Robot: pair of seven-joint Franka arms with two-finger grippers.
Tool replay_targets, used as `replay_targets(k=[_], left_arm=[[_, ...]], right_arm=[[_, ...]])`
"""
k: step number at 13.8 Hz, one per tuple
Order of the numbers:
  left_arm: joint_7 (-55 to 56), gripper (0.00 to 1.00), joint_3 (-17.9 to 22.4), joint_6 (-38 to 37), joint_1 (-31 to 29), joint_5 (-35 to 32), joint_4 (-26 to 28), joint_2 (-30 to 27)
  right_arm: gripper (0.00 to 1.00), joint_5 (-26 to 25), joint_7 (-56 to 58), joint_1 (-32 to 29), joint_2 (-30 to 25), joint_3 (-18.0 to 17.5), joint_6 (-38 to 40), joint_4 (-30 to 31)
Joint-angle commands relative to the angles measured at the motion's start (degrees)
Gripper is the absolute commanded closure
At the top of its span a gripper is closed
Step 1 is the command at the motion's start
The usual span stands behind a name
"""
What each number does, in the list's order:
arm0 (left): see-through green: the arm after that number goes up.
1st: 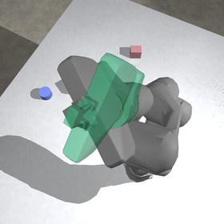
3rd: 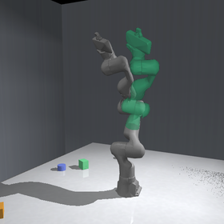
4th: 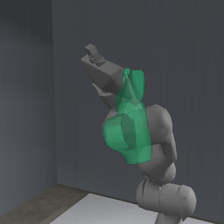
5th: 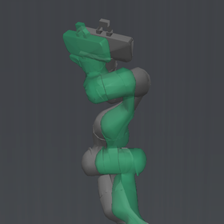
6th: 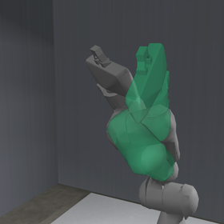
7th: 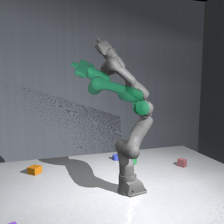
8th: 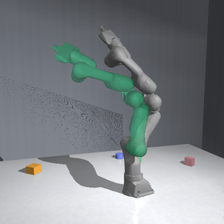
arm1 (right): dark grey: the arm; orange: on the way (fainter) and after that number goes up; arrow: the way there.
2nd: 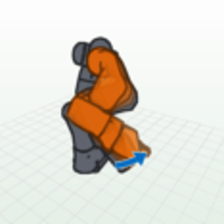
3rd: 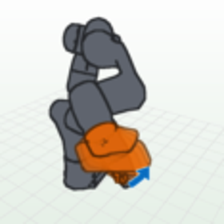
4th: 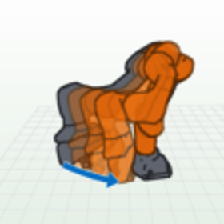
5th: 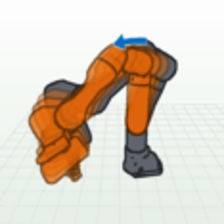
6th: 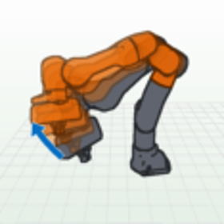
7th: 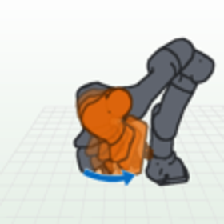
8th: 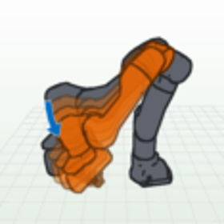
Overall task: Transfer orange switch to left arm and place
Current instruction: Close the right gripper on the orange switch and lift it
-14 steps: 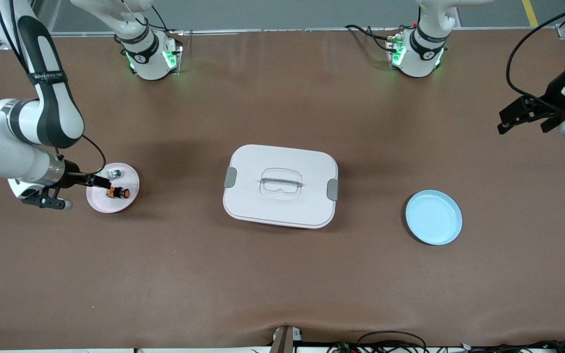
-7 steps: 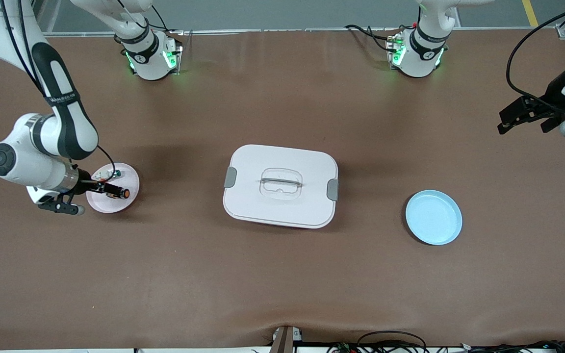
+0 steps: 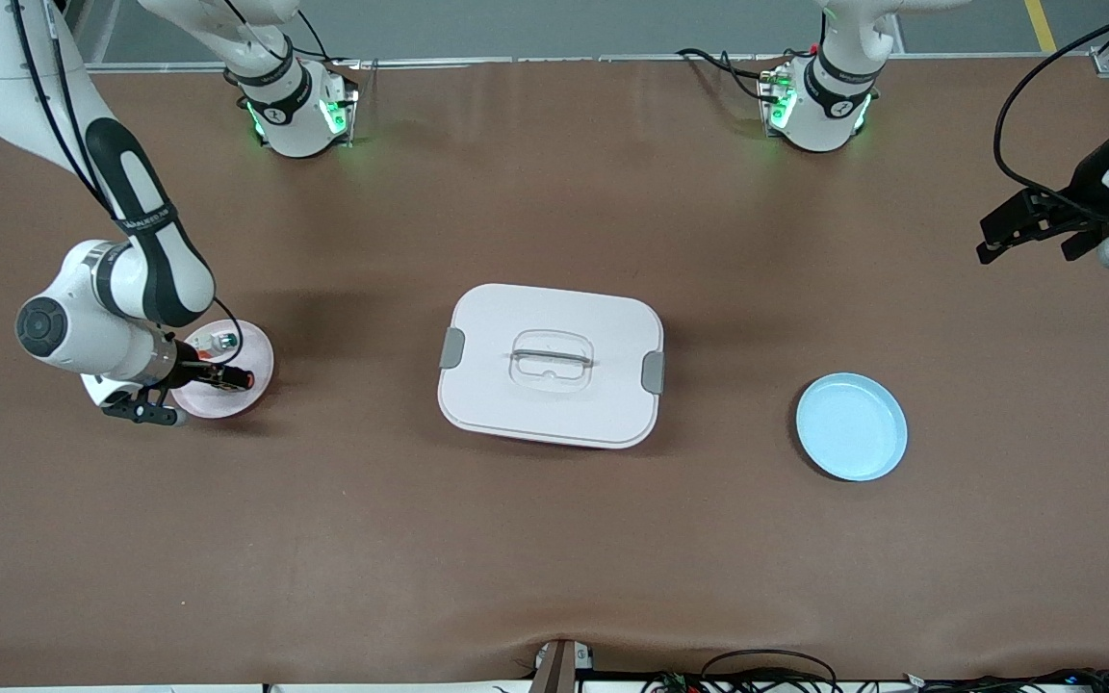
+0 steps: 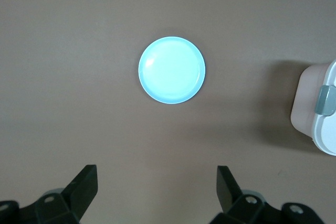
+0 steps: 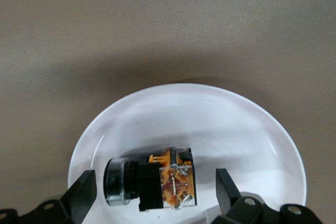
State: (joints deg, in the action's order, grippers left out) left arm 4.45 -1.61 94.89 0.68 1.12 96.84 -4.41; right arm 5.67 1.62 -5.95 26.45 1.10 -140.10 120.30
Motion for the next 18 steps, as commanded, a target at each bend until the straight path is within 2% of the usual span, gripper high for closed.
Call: replay_targets(k=[1, 11, 12, 13, 15, 16, 18], left_arm=[[-0.2, 0.0, 0.0, -1.5, -0.1, -0.7, -1.6, 0.6], [-0.4, 0.0, 0.0, -1.5, -0.1, -0.7, -1.5, 0.6], [-0.5, 0.0, 0.0, -1.5, -0.1, -0.7, -1.5, 0.6], [-0.5, 0.0, 0.0, -1.5, -0.1, -0.6, -1.5, 0.6], [-0.5, 0.0, 0.0, -1.5, -0.1, -0.7, -1.5, 0.7], [-0.5, 0.0, 0.0, -1.5, -0.1, -0.7, -1.5, 0.7], [-0.6, 0.0, 0.1, -1.5, -0.1, -0.7, -1.5, 0.7]], right_arm=[[0.0, 1.2, 2.0, -1.0, 0.3, -0.8, -1.1, 0.6], [0.0, 2.5, 2.0, -1.0, 0.5, -0.8, -0.9, 0.6], [0.19, 2.5, 2.1, -1.0, 0.5, -0.8, -0.8, 0.6], [0.46, 2.5, 3.1, -1.1, 0.5, -0.8, -0.7, 0.6], [0.93, 2.5, 4.1, -1.4, 0.5, -0.8, -0.6, 0.5], [1.0, 2.5, 4.0, -1.3, 0.5, -0.8, -0.4, 0.5], [1.0, 2.5, 3.7, -1.4, 0.5, -0.9, 0.1, 0.2]])
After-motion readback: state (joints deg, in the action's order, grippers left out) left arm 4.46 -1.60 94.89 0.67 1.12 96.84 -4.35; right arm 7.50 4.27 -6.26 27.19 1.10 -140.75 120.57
